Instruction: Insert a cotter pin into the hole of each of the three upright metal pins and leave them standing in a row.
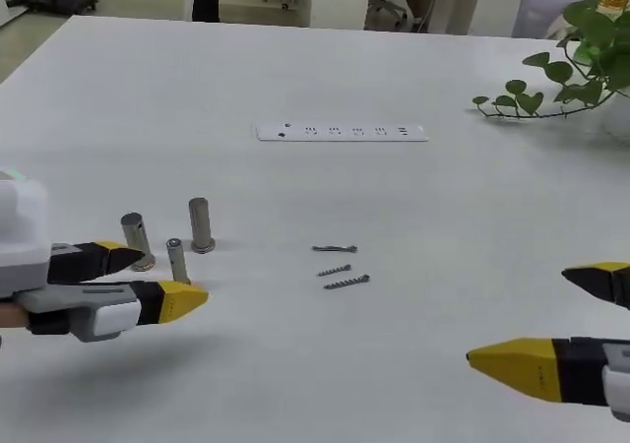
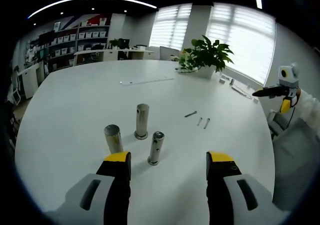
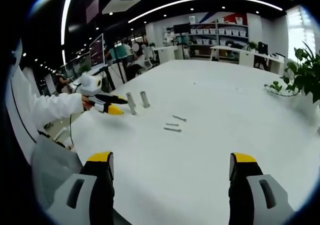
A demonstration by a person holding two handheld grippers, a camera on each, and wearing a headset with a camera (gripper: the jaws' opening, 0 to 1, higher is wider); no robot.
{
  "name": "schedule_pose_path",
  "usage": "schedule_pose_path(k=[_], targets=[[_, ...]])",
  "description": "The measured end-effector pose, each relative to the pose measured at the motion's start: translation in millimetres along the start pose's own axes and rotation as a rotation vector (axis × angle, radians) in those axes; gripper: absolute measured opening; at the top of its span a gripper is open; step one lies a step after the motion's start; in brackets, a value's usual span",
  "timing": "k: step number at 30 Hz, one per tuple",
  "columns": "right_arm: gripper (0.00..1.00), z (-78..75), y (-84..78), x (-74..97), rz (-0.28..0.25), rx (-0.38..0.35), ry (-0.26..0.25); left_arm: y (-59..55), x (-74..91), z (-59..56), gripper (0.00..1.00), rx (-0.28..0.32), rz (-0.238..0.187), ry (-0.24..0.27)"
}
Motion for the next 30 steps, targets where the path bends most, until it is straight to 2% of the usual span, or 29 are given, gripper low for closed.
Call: schedule_pose_path(k=[11,18,25,27,30], targets=[[0.95,0.5,0.1,0.1,-0.001,-0.011,0.004,-0.8,-7.9,3.0,0.54,-0.008,0.015,0.023],[0.95,0.9,0.0,0.5,0.001,-0.013,0.002,2.0,-12.8,2.5,0.48,-0.012,0.004,0.028],[0.95,1.0,0.1,1.2,0.003,-0.013,0.001,5.0,-18.8,1.6,0.31,0.004,-0.013,0.023],[0.95,0.9,0.3,1.5,0.003,-0.012,0.000,5.5,-20.3,2.8,0.25,-0.001,-0.014,0.035],[0.94,1.2,0.5,1.7,0.002,-0.012,0.000,5.9,-22.3,3.3,0.22,0.001,-0.011,0.043]])
Point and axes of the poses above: the centre of the closed fingertips' face, and the gripper's own axes: x roughly backward along the fingers, z roughly to its left, y roughly out of its top, the point moved 10 cm from there along x, roughly backward along the fingers, and after that the axes turned 13 degrees about z, right-handed, at the moved point
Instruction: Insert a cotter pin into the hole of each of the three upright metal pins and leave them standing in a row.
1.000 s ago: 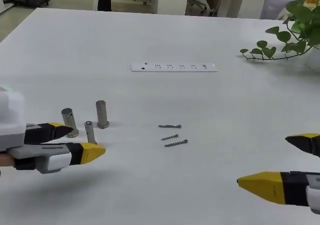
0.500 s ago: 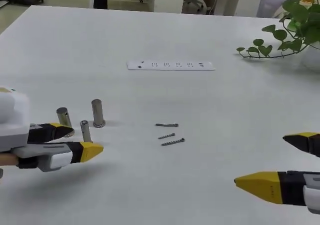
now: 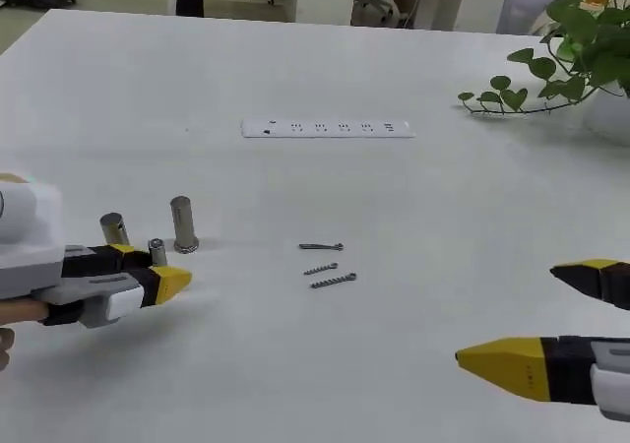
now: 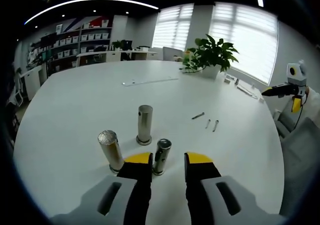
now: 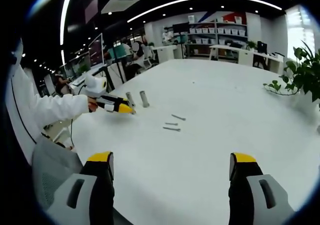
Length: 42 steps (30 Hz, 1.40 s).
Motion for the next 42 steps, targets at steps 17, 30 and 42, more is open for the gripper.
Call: schedule_pose_path(k=[17,30,42], targets=[[0.94,1.1,-1.3,-2.0,0.005,-0.008,0.037,0.9,-2.3,5.0,0.06,-0.100,0.011,0.083],[0.94,0.6,1.2,-4.0,0.007,0.001,0.044,7.7,7.5,-14.8,0.05,-0.171,-0.056,0.030],[0.94,3.3,1.2,-4.2,-0.002,0.005,0.059,5.8,3.1,-67.9,0.06,-0.257,-0.046,-0.070]])
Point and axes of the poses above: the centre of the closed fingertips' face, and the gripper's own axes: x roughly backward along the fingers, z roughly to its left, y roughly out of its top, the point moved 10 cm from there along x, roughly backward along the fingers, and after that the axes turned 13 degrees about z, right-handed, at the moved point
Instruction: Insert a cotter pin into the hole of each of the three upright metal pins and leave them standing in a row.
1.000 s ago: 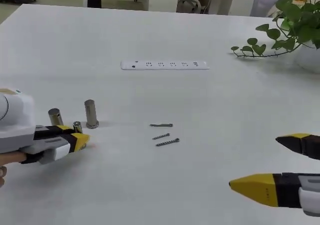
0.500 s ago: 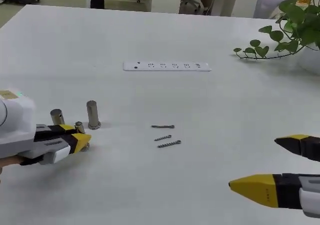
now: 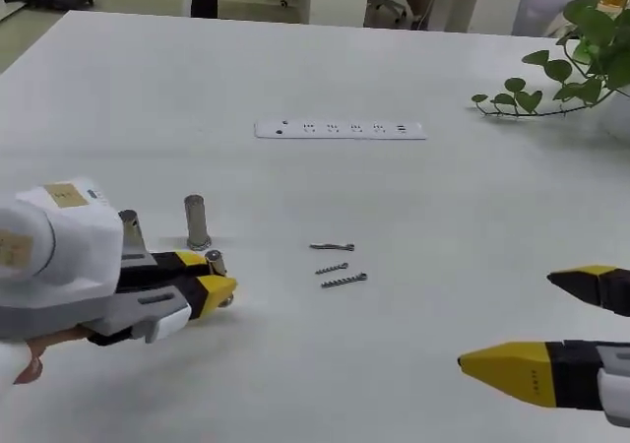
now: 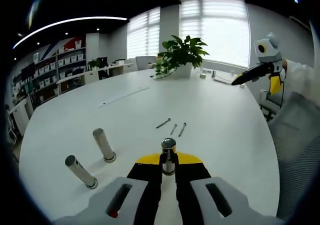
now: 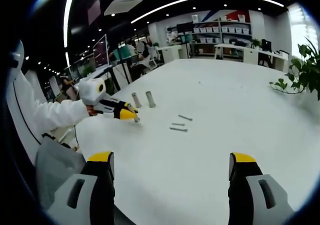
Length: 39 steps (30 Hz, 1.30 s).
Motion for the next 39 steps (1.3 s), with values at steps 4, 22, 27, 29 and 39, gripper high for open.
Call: schedule_pose_path(k=[4,22,27,29,39], targets=[[0.93,0.3,0.5,-0.1,0.002,0.003,-0.002,1.3,-2.1,-13.6,0.06,-0.007,-0.003,-0.025],[0.93,4.8,5.3,-5.0,0.013,0.025,0.009,-0.6,-25.5,-50.3,0.06,-0.068,0.026,-0.104],[0.93,5.5,5.4,-5.8,0.018,0.028,0.012,-1.7,-29.9,-51.2,0.06,-0.082,0.041,-0.104],[0.93,5.4,5.4,-5.9,0.020,0.026,0.012,-2.0,-30.9,-51.3,0.06,-0.085,0.040,-0.104],[0.93,6.9,5.3,-7.7,0.024,0.028,0.024,0.4,-33.2,-52.9,0.06,-0.036,0.023,-0.121]])
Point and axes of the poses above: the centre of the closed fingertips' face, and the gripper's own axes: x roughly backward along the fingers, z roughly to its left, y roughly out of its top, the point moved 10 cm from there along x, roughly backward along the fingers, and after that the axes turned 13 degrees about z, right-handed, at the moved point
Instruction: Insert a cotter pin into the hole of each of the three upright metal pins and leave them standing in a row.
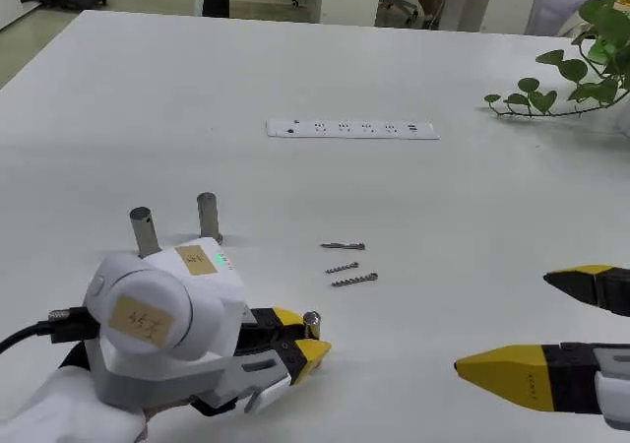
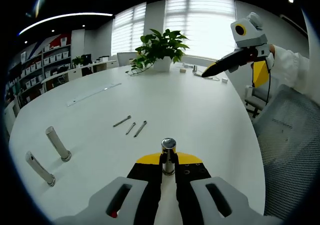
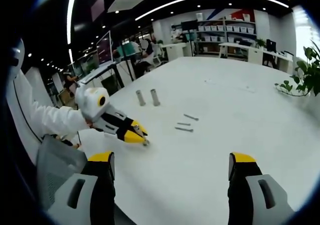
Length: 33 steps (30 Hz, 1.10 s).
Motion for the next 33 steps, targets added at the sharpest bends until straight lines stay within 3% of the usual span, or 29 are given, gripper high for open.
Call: schedule_pose_path(k=[15,26,29,33], targets=[[0.92,0.1,-1.0,0.5,0.004,0.002,0.001,-2.8,-2.8,1.0,0.06,-0.050,0.037,0.021],[0.93,-0.4,-0.5,1.8,0.010,0.004,0.001,-5.3,-3.2,3.2,0.06,-0.050,0.036,0.030],[0.93,-0.1,0.3,2.0,0.010,0.007,0.001,-5.9,-3.0,3.7,0.06,-0.015,0.033,0.019],[0.93,0.6,0.3,2.0,0.013,0.012,0.002,-6.4,-3.3,3.3,0.06,-0.031,0.031,0.023]])
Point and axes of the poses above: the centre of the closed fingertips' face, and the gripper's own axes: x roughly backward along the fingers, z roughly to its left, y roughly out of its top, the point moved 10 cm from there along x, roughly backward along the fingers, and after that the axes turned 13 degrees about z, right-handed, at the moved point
